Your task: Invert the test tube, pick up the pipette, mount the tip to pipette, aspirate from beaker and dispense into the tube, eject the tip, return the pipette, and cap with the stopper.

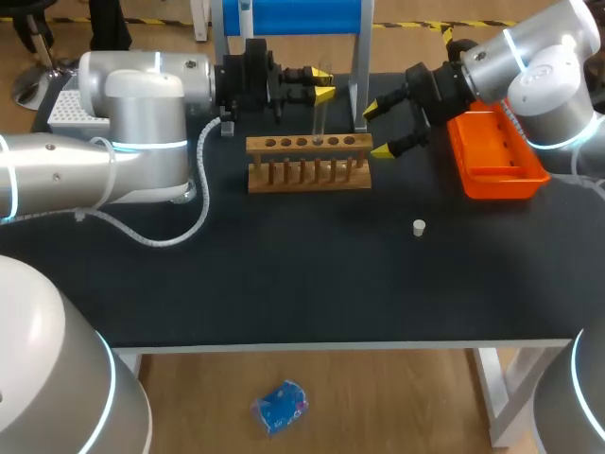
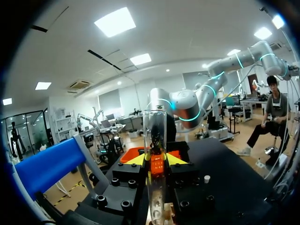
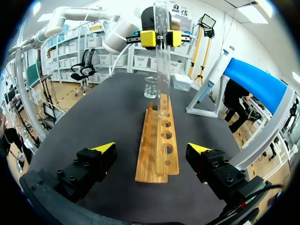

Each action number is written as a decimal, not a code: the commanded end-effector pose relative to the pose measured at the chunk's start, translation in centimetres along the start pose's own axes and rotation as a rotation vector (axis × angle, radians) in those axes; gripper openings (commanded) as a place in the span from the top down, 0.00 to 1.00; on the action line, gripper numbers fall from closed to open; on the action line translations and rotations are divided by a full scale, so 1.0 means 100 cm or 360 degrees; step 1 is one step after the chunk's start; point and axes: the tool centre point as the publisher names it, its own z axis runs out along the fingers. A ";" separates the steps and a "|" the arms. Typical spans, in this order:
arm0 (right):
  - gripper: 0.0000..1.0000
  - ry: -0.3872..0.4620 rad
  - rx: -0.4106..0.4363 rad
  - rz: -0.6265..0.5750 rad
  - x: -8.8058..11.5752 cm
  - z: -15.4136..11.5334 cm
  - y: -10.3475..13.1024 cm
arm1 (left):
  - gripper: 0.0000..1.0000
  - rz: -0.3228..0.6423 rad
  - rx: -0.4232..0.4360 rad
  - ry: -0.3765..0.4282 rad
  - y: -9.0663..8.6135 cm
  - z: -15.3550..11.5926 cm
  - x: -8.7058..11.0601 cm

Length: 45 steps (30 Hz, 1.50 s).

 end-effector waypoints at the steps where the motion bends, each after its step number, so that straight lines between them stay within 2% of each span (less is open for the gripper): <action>1: 0.00 0.0007 -0.0001 -0.0002 -0.002 0.000 -0.001 | 1.00 0.0004 -0.0001 0.0003 0.005 0.002 -0.005; 45: 0.00 0.0007 -0.0001 -0.0002 -0.002 0.000 -0.001 | 1.00 -0.0067 -0.0008 -0.0008 0.033 0.008 -0.012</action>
